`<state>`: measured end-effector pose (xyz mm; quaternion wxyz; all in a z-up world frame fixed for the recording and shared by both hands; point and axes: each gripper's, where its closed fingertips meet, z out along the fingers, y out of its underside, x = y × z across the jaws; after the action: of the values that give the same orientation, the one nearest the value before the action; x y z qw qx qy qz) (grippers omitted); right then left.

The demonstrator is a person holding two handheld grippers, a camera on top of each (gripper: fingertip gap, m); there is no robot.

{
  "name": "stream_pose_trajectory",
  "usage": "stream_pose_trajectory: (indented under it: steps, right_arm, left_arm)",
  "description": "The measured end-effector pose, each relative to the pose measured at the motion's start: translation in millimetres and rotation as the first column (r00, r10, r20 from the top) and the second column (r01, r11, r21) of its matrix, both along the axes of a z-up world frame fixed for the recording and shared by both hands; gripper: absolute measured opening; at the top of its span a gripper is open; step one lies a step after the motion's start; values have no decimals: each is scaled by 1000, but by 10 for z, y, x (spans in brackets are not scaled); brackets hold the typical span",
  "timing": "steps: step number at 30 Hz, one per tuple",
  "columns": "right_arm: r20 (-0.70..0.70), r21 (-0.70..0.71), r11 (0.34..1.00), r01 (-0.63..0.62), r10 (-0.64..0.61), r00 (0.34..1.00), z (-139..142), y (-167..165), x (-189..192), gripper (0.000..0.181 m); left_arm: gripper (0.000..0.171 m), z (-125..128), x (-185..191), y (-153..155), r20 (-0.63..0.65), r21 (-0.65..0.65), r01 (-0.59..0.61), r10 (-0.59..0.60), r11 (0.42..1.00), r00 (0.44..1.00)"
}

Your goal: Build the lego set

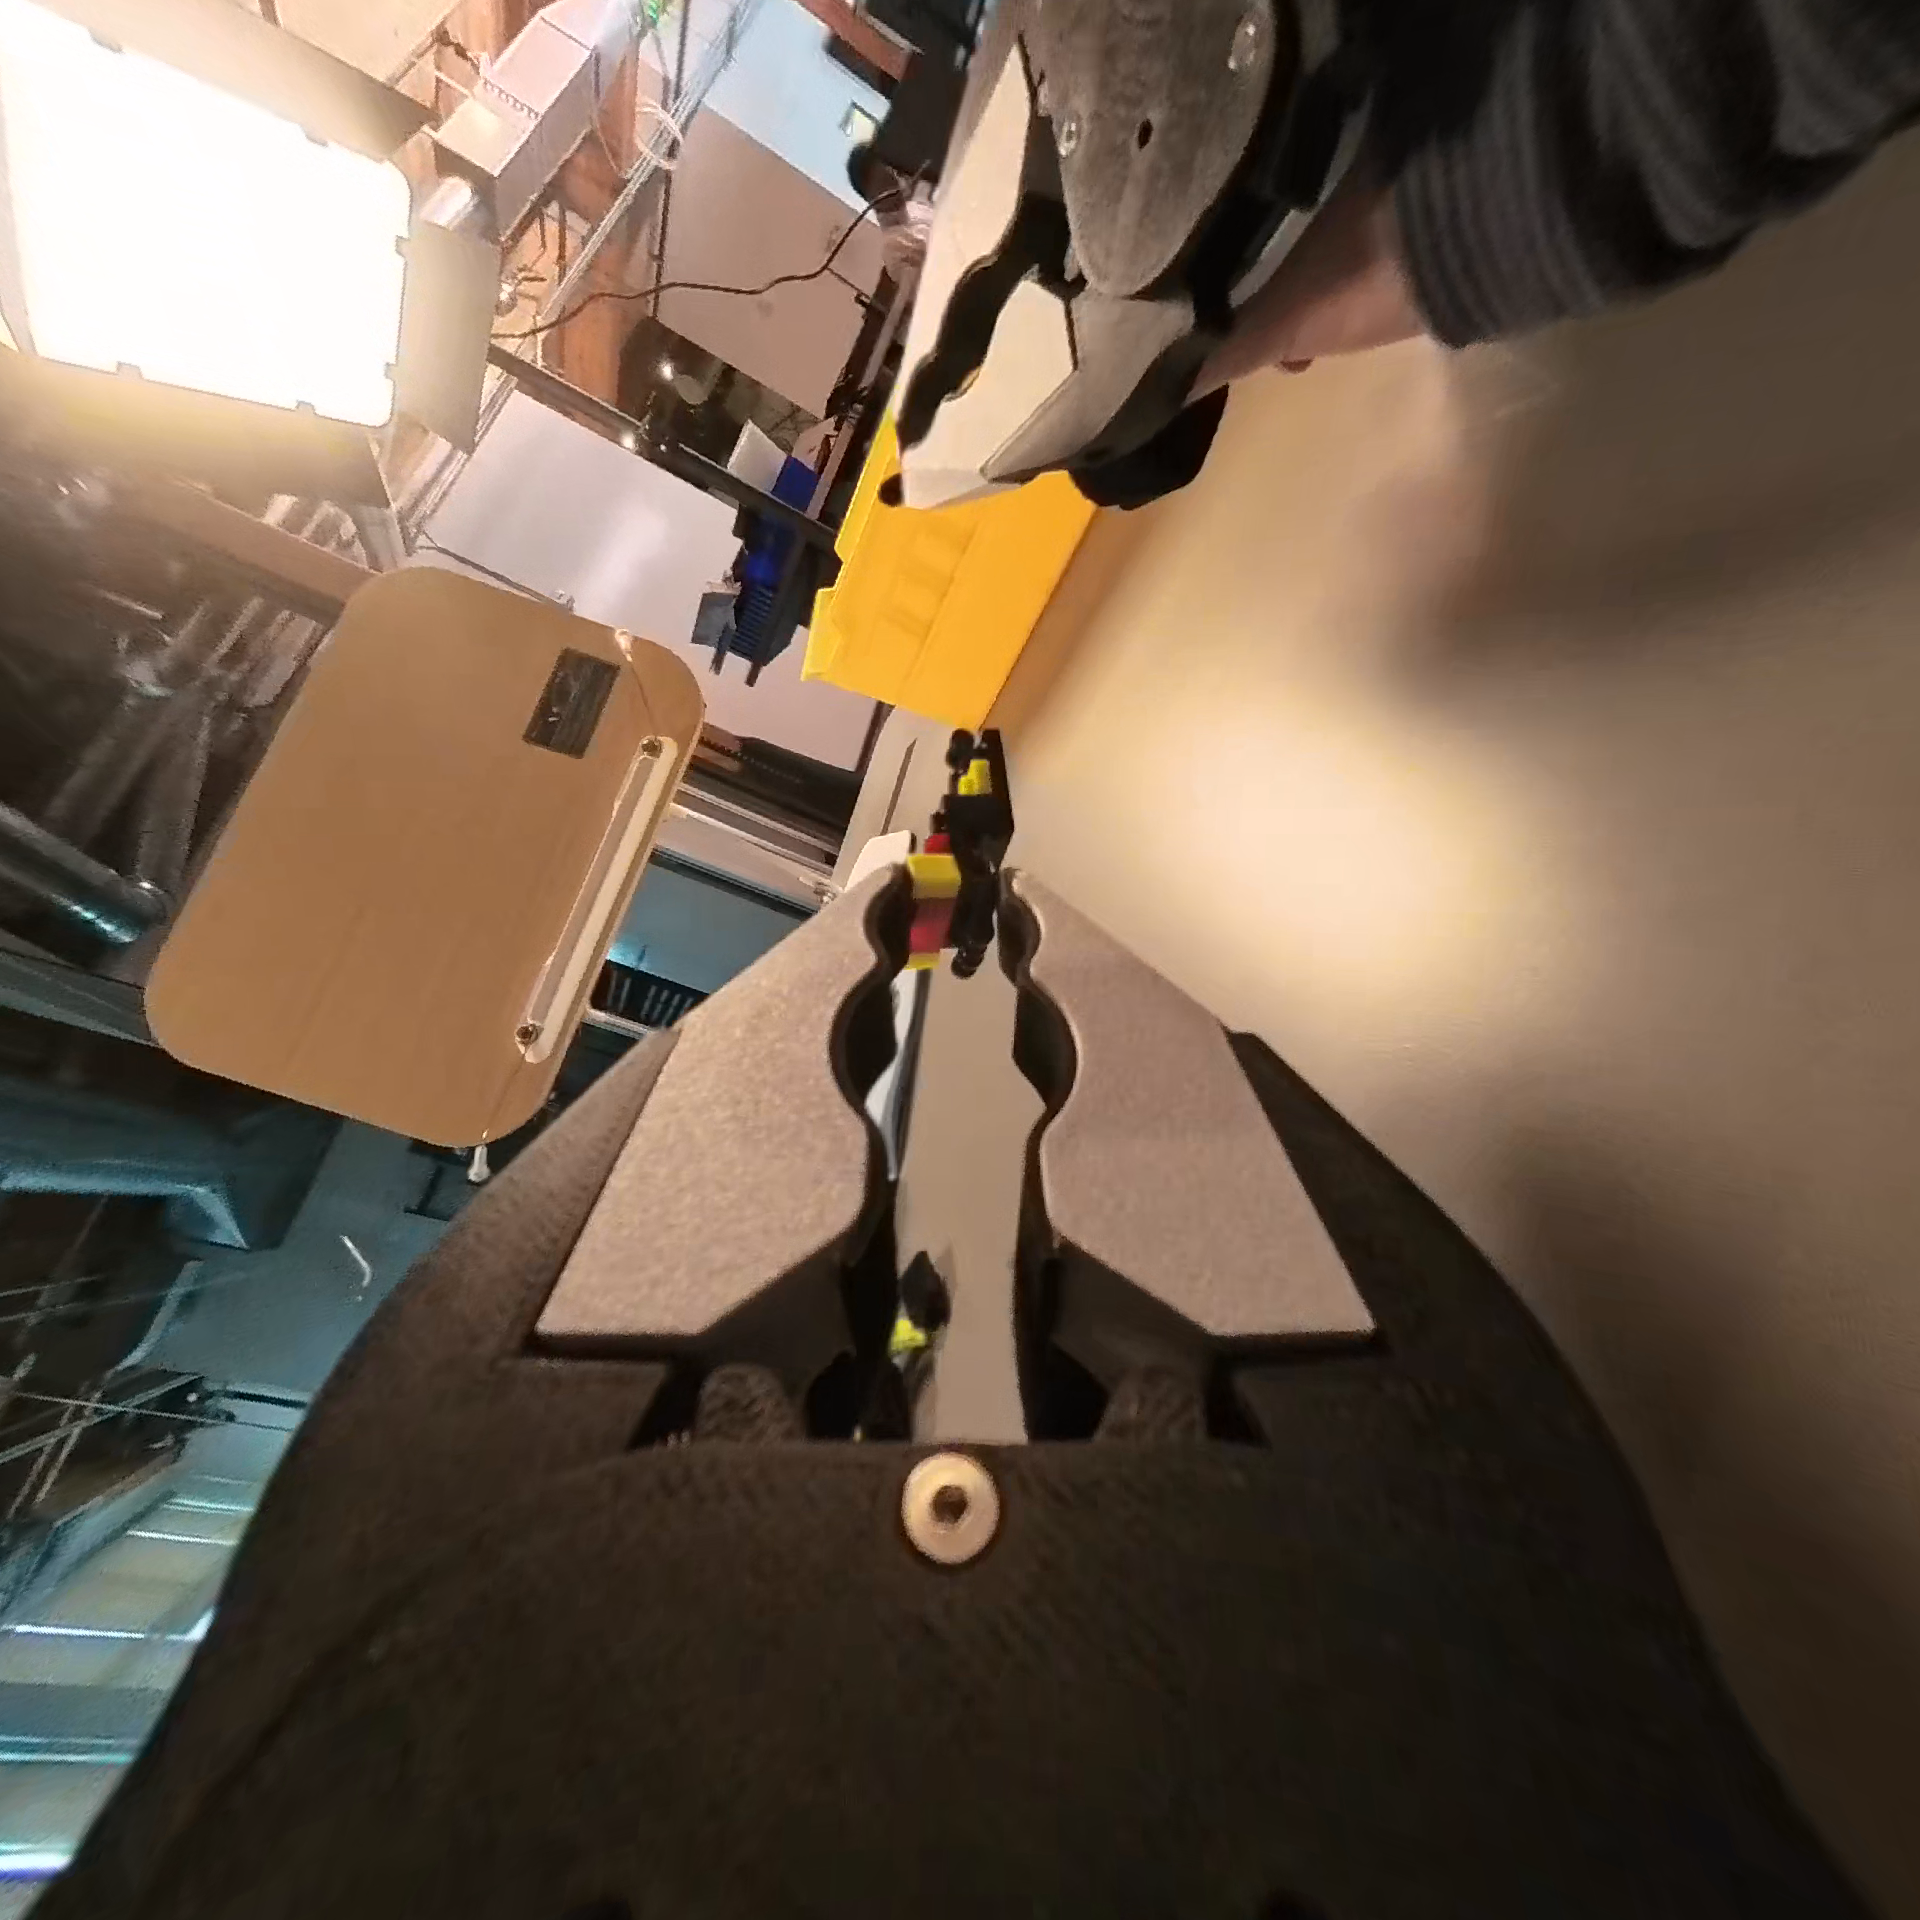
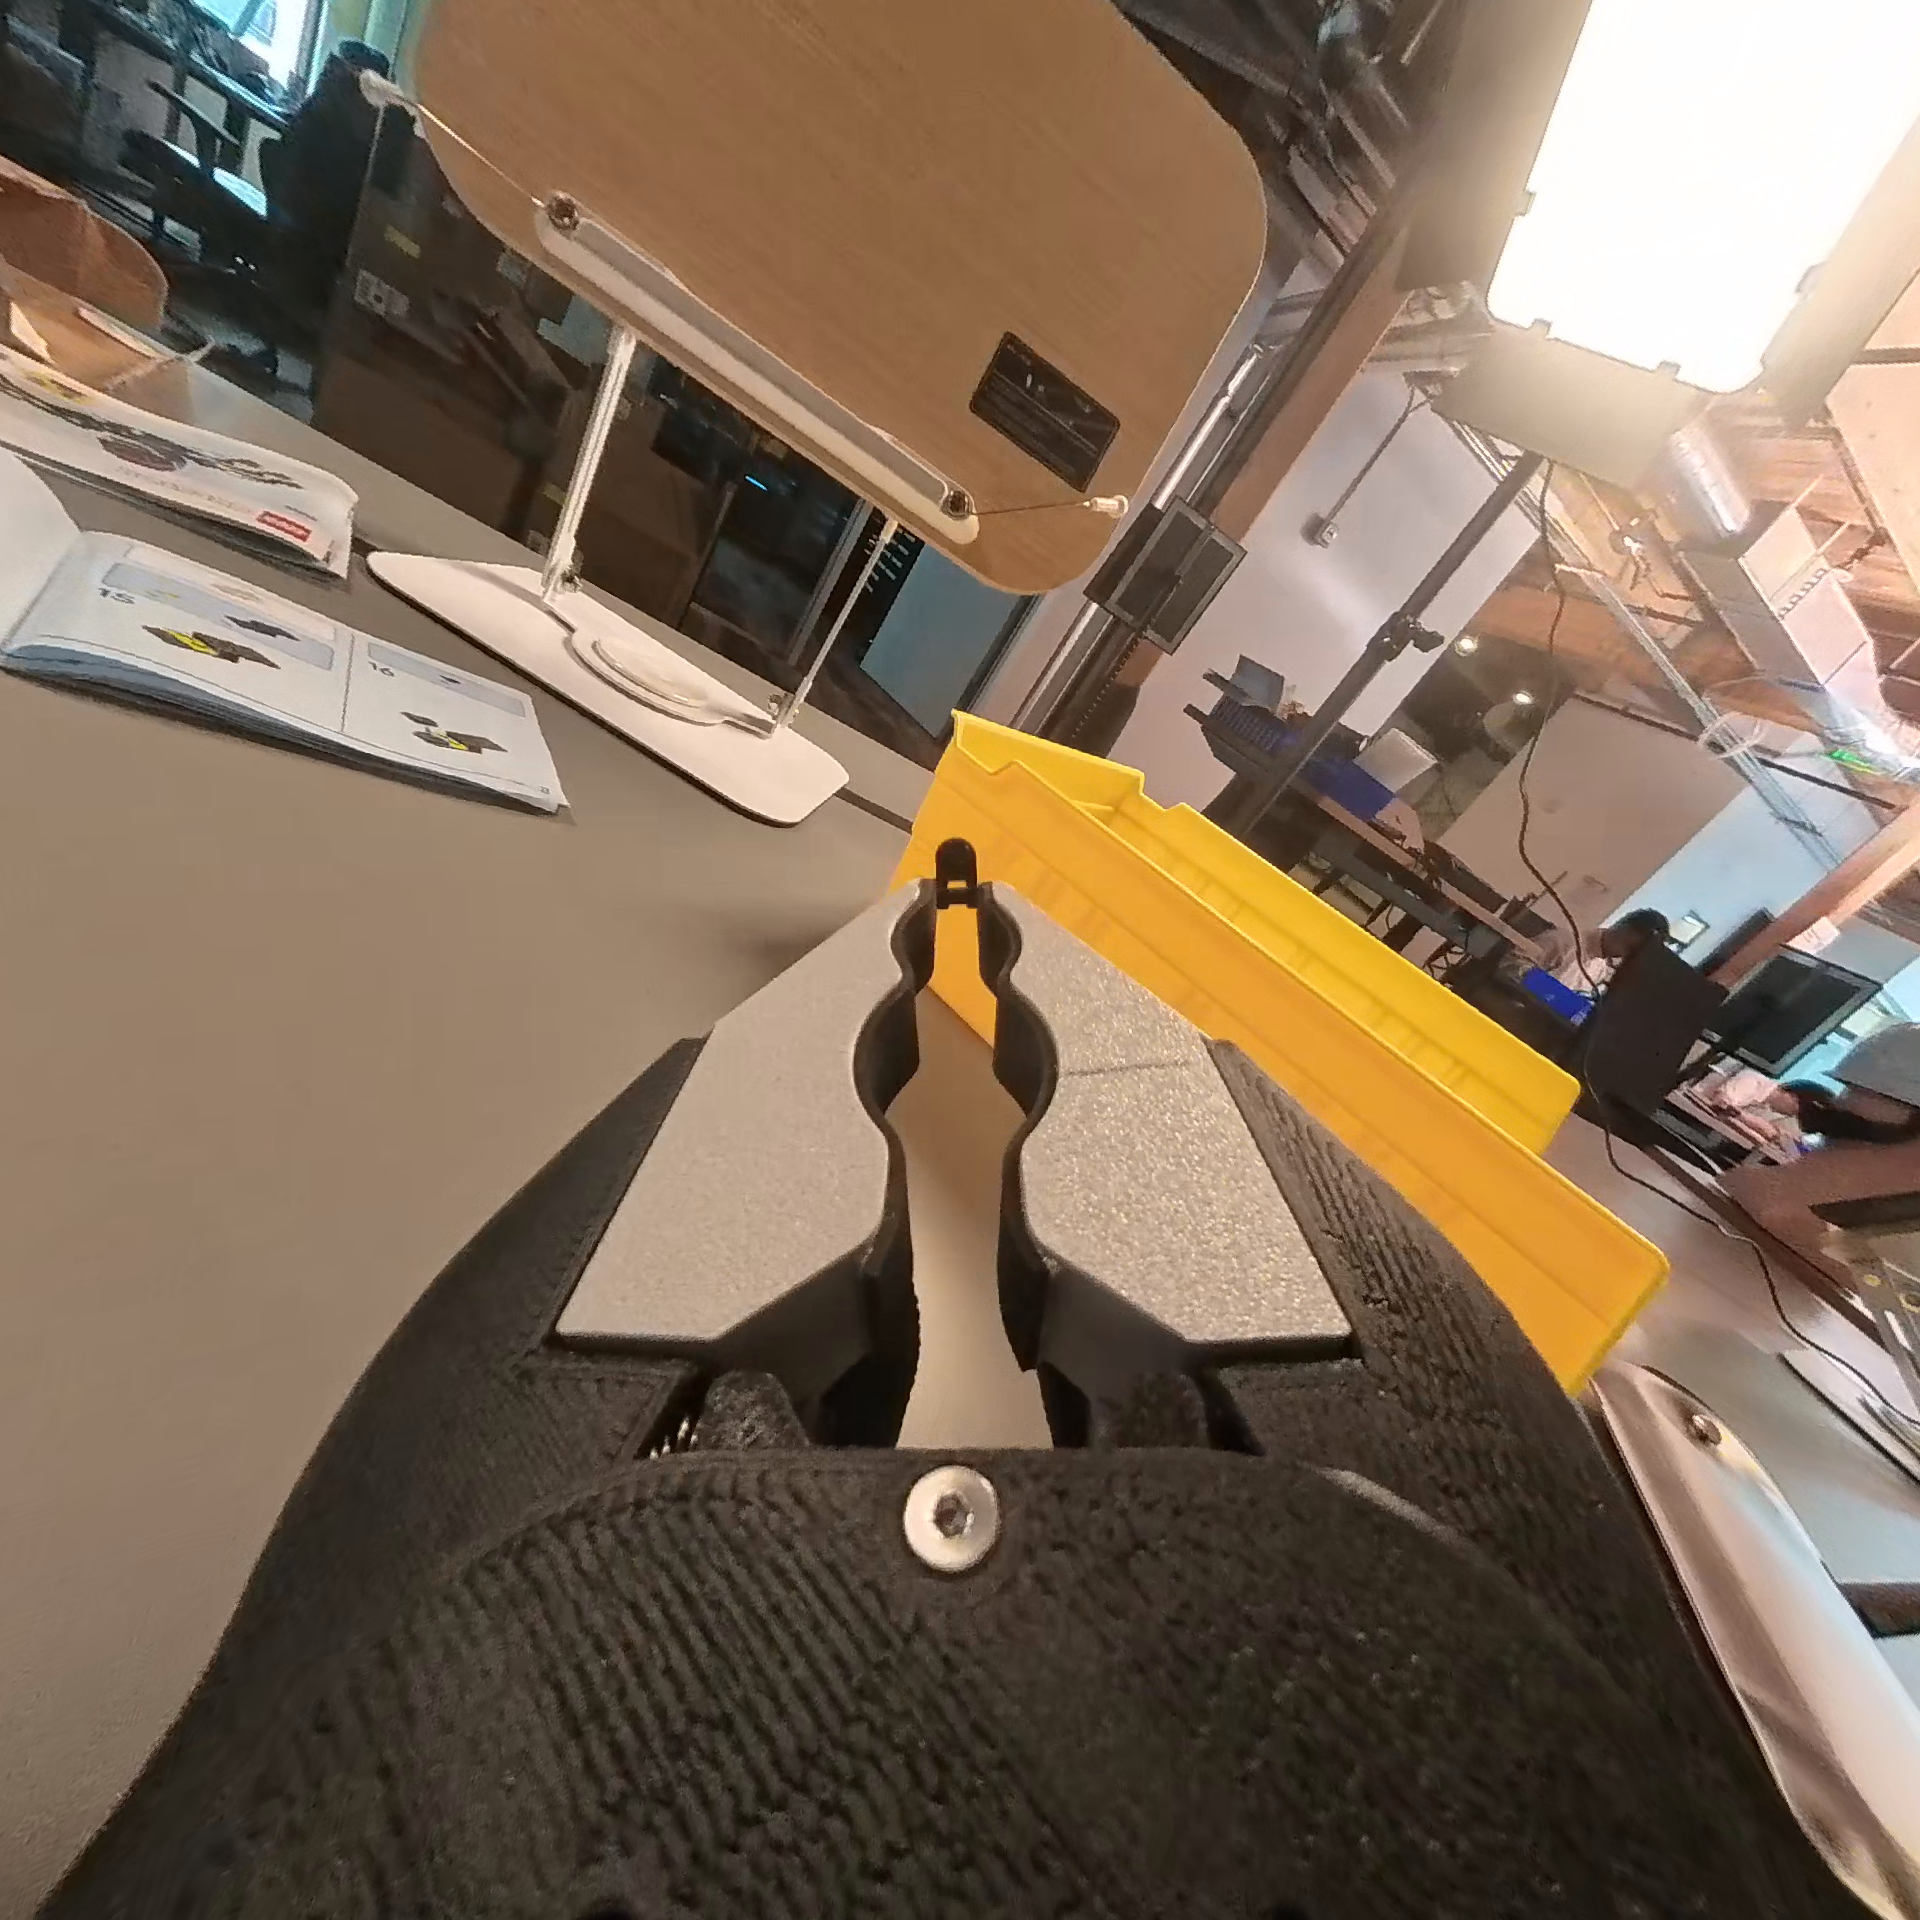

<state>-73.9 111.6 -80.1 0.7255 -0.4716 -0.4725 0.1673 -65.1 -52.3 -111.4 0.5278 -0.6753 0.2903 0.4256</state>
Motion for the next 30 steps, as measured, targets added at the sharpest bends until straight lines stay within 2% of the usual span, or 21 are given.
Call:
stream_pose_trajectory:
  steps: [7,11,14,22,30]
  right_arm:
    - [-58,5,995,-102,102,993,85,-155,-14,5]
    - [-41,40,986,-159,160,986,85,-276,-65,5]
    - [-16,56,978,-202,204,979,60,-360,-119,5]
    - [0,64,972,-228,229,973,45,-410,-138,5]
    - [70,137,965,-225,218,974,-8,-461,-194,5]
  left_arm:
    - [14,20,65,-7,-16,22,30,-29,999,999]
    - [15,-12,63,62,137,43,49,-54,998,989]
    - [15,-58,32,108,184,25,46,-50,999,982]
    - [14,-14,-3,58,226,53,63,-73,997,971]
    - [15,10,12,56,201,65,63,-75,996,977]
